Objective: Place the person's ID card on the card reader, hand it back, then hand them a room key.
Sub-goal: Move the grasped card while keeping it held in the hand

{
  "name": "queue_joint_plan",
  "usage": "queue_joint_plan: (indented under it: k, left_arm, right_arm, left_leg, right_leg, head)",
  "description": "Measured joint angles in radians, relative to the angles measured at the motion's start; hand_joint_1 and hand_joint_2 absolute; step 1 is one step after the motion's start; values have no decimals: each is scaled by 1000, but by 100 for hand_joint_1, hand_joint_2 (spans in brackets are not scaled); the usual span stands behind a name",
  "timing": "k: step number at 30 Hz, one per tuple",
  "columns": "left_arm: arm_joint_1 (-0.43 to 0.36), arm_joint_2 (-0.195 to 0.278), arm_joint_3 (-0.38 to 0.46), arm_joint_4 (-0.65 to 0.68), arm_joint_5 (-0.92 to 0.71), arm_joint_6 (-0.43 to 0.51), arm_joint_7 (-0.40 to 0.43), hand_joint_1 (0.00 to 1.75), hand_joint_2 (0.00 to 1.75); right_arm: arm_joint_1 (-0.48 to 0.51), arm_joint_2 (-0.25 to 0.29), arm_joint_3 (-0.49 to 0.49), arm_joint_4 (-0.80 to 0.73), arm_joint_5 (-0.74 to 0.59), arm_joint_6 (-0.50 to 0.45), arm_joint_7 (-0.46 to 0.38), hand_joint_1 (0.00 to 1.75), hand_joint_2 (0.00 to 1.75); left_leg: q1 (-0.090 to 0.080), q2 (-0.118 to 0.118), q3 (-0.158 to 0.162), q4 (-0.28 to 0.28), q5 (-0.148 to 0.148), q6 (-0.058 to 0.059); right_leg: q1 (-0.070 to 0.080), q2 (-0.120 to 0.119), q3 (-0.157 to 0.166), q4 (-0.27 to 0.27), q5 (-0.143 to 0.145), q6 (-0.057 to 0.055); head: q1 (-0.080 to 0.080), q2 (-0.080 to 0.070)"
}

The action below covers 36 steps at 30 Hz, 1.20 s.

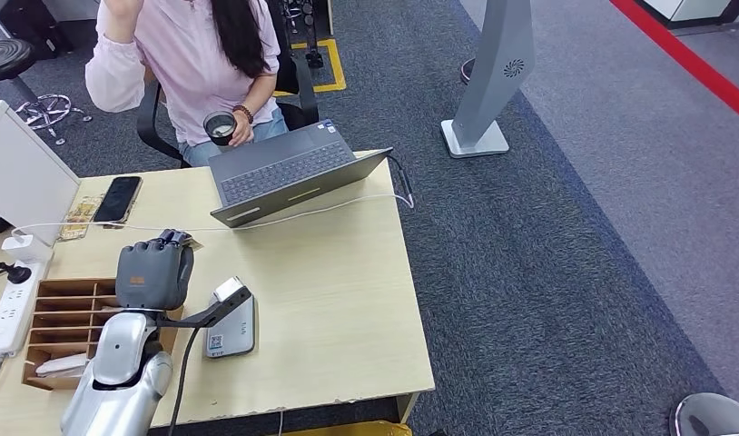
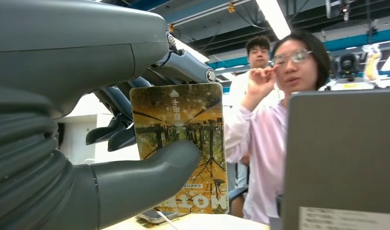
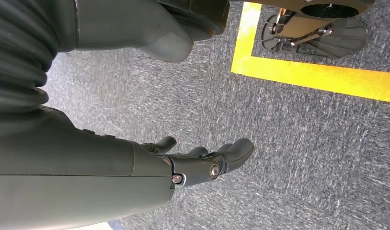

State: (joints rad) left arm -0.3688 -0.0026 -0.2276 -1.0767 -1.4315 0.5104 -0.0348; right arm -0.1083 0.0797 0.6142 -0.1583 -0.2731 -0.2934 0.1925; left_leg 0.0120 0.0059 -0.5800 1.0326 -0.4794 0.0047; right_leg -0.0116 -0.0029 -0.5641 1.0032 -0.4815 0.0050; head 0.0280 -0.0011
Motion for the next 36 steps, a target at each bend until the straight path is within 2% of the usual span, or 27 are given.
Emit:
queue_joint_plan:
  k: [7,16,36]
  left_arm:
    - [0,-10,-40,1,-23,-60,38,175,175]
    - [-7,-29,-85,77,-45,-138,72,175,175]
    - [11,-45,-139,136,-54,-166,85,175,175]
  right_arm:
    - [0,0,0,0,-1,1,2,0,175]
    - [0,0,0,0,-4,2,2,0,175]
    - [0,1,0,0,-22,0,3,0,175]
  left_leg:
    - [0,0,0,0,0,0]
    - [0,0,0,0,0,0]
    - [0,0,0,0,0,0]
  right_leg:
    - [0,0,0,0,0,0]
    - [0,0,0,0,0,0]
    - [0,0,0,0,0,0]
  head:
    - [0,0]
    - [0,0]
    - [0,0]
